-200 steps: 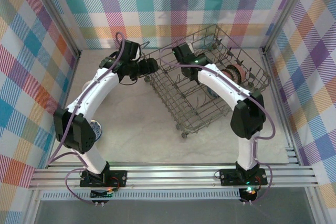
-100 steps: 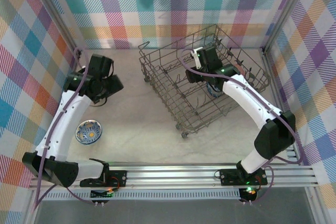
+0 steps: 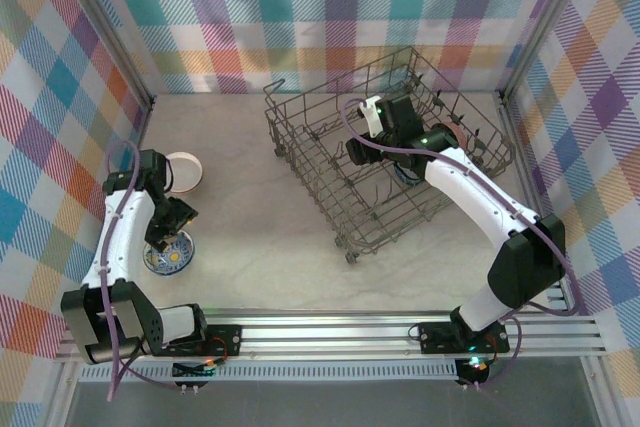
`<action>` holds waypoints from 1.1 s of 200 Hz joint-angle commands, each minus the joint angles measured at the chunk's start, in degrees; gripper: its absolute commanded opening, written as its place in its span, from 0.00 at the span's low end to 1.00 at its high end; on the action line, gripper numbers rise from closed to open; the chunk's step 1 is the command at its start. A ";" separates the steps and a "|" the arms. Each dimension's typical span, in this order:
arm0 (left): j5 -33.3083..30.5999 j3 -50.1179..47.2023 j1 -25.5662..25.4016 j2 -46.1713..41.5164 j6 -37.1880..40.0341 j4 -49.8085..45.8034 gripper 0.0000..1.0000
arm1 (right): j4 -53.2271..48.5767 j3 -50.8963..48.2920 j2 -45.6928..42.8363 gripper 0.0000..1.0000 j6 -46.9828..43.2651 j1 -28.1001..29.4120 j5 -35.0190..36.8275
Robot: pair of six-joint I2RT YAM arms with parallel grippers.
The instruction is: Load the bowls into the dish rack
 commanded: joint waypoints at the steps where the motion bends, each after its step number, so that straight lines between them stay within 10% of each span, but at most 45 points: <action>1: 1.87 -1.06 1.44 3.04 2.78 2.35 0.67 | 1.74 -0.05 0.02 0.76 -0.36 0.22 -1.43; 220: 2.29 -0.72 2.57 16.04 9.14 6.57 0.31 | 1.47 -1.58 2.75 0.76 -0.21 0.21 -1.82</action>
